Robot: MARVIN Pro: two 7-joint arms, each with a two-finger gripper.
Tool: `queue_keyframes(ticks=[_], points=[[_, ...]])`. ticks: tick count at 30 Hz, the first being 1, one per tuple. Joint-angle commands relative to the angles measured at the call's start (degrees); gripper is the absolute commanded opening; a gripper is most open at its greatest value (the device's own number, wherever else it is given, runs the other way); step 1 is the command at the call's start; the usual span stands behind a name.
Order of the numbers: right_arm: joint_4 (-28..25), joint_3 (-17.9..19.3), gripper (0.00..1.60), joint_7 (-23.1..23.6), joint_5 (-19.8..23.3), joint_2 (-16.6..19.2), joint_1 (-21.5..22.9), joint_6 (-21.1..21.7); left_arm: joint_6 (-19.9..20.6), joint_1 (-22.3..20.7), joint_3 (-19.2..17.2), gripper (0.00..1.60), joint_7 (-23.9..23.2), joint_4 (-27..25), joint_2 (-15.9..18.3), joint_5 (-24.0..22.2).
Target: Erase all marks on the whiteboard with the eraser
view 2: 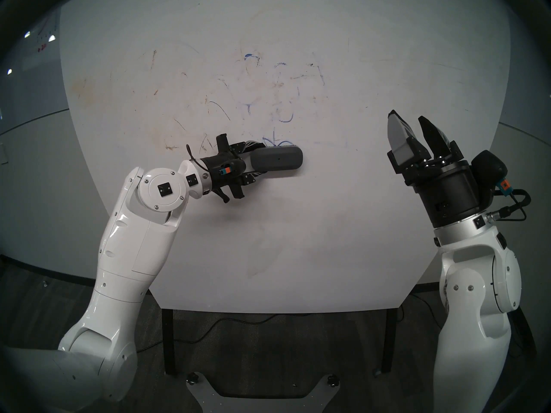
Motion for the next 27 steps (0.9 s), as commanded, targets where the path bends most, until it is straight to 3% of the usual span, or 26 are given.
queue_keyframes(ticks=[1,12,27], points=[[-0.94,0.24,1.6,0.2,0.12,0.03,0.51,-0.42,3.79,-3.89,-4.29,0.0,1.38,4.69,1.64,2.64],[-0.94,-0.01,1.6,0.31,0.17,-0.26,0.37,-0.24,2.62,-7.74,-5.76,0.0,-0.15,2.95,1.37,1.69],[-0.94,-0.11,1.6,0.36,0.39,-0.54,0.3,-0.1,0.79,-7.33,-5.95,0.0,-1.29,-4.96,-0.57,0.84]])
